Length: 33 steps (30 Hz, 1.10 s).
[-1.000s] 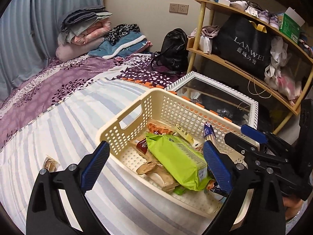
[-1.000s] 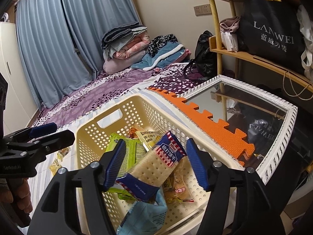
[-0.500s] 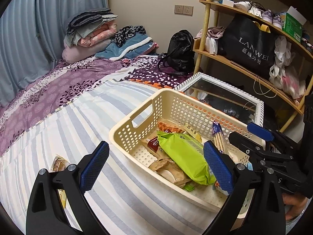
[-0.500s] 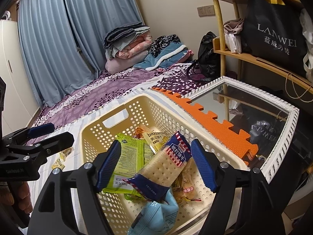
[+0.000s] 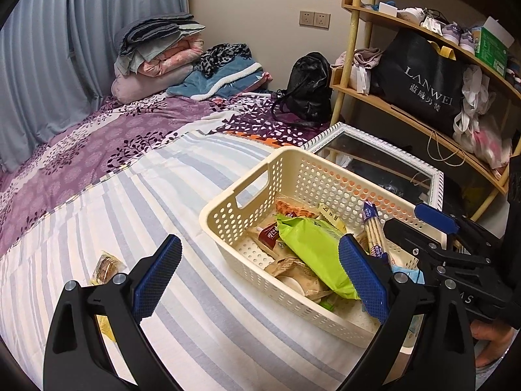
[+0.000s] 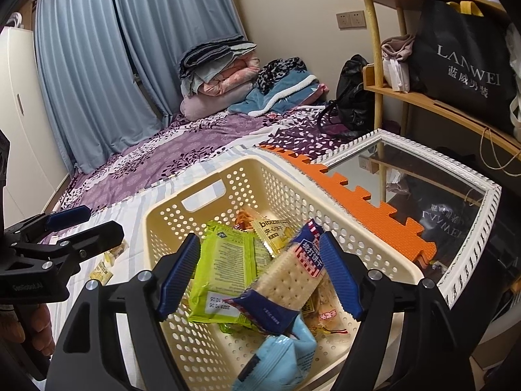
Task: Organize snacks
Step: 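Withdraw both tools from the basket toward the remaining snacks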
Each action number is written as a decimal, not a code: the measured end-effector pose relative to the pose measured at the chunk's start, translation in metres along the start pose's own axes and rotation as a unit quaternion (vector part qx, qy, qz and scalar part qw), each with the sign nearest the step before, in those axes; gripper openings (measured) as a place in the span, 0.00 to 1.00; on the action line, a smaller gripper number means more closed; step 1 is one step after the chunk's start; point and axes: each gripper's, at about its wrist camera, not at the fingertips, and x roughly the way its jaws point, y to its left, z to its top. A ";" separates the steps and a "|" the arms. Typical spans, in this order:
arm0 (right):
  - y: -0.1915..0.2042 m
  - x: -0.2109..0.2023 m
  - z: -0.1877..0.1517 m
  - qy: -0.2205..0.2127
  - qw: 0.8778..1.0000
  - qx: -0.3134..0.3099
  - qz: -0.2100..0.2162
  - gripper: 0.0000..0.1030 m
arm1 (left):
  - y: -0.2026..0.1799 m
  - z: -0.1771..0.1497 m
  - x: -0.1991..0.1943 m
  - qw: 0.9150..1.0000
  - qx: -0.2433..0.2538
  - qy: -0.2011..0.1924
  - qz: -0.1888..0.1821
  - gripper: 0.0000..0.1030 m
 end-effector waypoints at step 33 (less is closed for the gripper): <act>0.111 0.017 -0.015 0.037 0.992 -0.078 0.097 0.95 | 0.105 -0.061 -0.033 0.990 -0.114 0.008 0.079 0.95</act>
